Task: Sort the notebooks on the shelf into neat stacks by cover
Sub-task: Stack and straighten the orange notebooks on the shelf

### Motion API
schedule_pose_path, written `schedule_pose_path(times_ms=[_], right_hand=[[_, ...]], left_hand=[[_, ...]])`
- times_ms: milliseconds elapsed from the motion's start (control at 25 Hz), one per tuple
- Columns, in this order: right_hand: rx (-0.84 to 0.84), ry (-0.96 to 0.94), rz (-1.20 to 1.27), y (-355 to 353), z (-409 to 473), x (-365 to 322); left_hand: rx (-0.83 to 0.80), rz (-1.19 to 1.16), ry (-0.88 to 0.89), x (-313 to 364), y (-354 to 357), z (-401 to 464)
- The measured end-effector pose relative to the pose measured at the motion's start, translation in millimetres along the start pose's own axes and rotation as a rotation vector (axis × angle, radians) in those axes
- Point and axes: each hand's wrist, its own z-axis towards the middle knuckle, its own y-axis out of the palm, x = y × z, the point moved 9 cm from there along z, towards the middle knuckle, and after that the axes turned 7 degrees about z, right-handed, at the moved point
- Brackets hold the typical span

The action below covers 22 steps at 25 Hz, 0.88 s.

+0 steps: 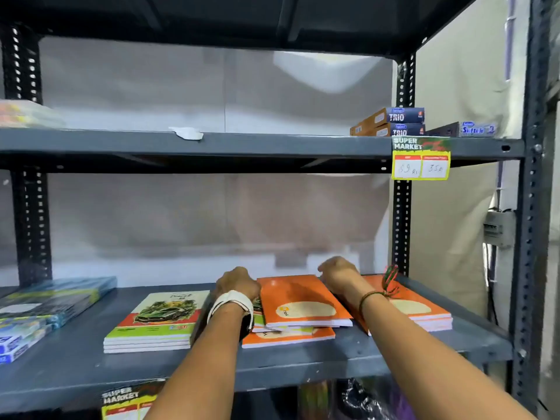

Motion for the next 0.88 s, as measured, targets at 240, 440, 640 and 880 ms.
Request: schedule_pose_path(times_ms=[240, 440, 640, 880], right_hand=[[-0.37, -0.008, -0.665, 44, 1, 34], [-0.406, -0.05, -0.535, 65, 27, 41], [-0.284, -0.065, -0.786, 55, 37, 34], [-0.046, -0.198, -0.72, -10, 38, -2]], left_hand=[[-0.138, 0.073, -0.047, 10, 39, 14], [-0.255, -0.104, -0.081, 13, 55, 28], [-0.338, -0.244, -0.088, 12, 60, 34], [-0.27, -0.448, -0.045, 46, 42, 44]])
